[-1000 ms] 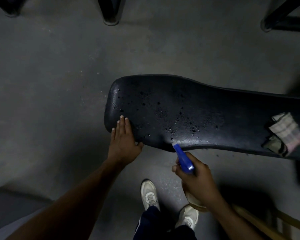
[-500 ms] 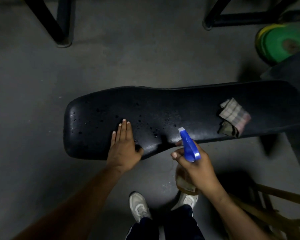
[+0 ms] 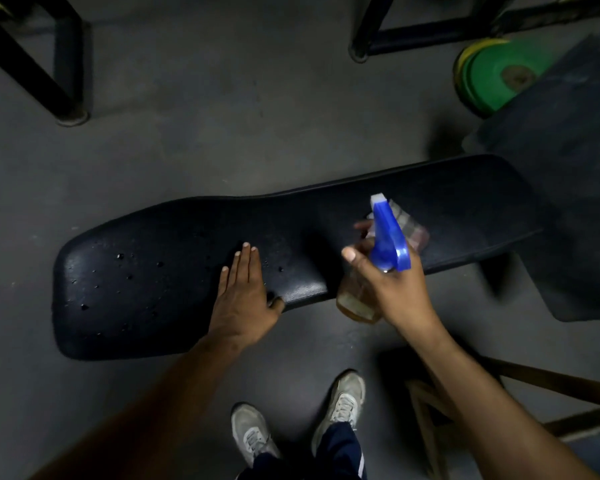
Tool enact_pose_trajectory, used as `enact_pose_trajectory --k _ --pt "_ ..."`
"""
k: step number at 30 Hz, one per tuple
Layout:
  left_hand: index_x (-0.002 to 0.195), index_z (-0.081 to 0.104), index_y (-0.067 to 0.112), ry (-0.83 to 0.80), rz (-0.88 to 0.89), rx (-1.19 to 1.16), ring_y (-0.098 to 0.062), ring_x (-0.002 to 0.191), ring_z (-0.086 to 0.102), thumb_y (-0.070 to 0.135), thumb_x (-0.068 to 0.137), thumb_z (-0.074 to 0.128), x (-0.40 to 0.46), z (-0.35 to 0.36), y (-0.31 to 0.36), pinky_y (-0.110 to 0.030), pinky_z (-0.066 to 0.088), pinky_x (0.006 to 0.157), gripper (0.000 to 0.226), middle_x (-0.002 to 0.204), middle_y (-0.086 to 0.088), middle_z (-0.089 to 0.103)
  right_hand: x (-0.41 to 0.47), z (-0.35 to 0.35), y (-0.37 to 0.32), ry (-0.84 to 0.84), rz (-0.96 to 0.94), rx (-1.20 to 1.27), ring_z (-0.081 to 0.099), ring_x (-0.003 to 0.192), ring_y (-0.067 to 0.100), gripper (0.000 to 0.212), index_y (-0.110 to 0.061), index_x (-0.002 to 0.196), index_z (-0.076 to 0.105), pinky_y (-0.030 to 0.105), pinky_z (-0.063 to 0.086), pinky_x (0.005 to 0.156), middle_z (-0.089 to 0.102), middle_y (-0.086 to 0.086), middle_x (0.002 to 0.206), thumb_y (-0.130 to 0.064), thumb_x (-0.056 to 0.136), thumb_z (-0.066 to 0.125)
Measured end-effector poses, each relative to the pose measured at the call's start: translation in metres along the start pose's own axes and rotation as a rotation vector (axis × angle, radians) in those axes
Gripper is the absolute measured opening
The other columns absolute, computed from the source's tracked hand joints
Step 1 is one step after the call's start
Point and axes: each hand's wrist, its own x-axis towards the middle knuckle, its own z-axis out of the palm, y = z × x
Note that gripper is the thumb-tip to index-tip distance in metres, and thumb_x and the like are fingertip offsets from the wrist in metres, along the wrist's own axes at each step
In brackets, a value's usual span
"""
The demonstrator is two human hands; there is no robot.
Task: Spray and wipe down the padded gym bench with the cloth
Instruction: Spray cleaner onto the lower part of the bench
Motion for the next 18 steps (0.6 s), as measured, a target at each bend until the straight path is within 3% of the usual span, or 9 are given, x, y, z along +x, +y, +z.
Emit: enact_pose_trajectory --k 2,11,16,18 --pt "0.157 -0.011 0.011 -0.002 -0.003 -0.001 -0.020 0.153 -0.008 0.050 0.089 0.055 0.008 0.002 0.014 -0.040 -0.003 0.124 0.103 0.166 -0.004 -0.015 0.018 -0.006 -0.011 0.010 -0.062 0.010 0.067 0.088 0.004 0.029 -0.027 0.108 0.065 0.028 0.052 0.090 0.072 -0.019 0.093 -0.017 0.087 0.082" --pt "0.158 0.002 0.009 0.041 -0.021 -0.005 -0.022 0.154 0.001 0.049 0.083 0.062 0.032 0.016 0.046 -0.041 0.002 0.123 0.104 0.167 -0.005 -0.004 0.077 -0.004 -0.019 0.006 -0.157 0.132 0.069 0.094 0.015 0.038 -0.016 0.121 0.062 0.025 0.053 0.092 0.071 0.017 0.100 -0.008 0.089 0.080" --pt "0.157 0.005 0.008 0.054 -0.031 0.047 -0.024 0.153 0.004 0.051 0.083 0.062 0.032 0.025 0.048 -0.043 0.005 0.122 0.103 0.167 -0.008 -0.001 0.083 -0.001 0.001 -0.065 -0.141 0.064 0.071 0.106 0.019 0.052 -0.017 0.129 0.059 0.040 0.057 0.098 0.072 0.004 0.104 -0.012 0.084 0.085" --pt "0.157 0.007 0.009 0.054 -0.036 0.055 -0.025 0.153 0.005 0.050 0.082 0.062 0.031 0.026 0.047 -0.044 0.006 0.122 0.102 0.167 -0.008 -0.001 0.085 -0.004 0.007 -0.084 -0.125 0.063 0.069 0.108 0.016 0.059 -0.016 0.132 0.056 0.034 0.057 0.095 0.070 0.000 0.110 -0.010 0.082 0.087"
